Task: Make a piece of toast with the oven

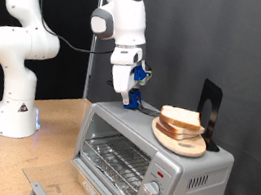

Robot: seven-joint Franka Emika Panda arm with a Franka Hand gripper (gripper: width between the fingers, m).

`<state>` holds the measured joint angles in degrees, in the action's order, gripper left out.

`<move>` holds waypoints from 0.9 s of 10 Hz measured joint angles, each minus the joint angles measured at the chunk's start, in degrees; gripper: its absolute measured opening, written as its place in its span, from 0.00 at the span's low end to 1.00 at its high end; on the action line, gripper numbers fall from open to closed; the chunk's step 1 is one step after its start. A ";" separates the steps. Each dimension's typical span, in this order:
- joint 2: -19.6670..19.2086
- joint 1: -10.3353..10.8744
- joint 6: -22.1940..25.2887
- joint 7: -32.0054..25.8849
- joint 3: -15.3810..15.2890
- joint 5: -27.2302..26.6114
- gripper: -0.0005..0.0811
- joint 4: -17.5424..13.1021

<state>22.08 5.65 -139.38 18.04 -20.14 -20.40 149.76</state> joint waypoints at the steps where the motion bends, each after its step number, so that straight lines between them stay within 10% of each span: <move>1: 0.00 0.00 -0.15 0.00 -0.13 0.00 0.84 0.00; 9: 0.00 0.08 -0.17 0.00 -1.05 -0.08 0.84 0.69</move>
<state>22.07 5.73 -139.54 18.05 -21.19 -20.48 150.45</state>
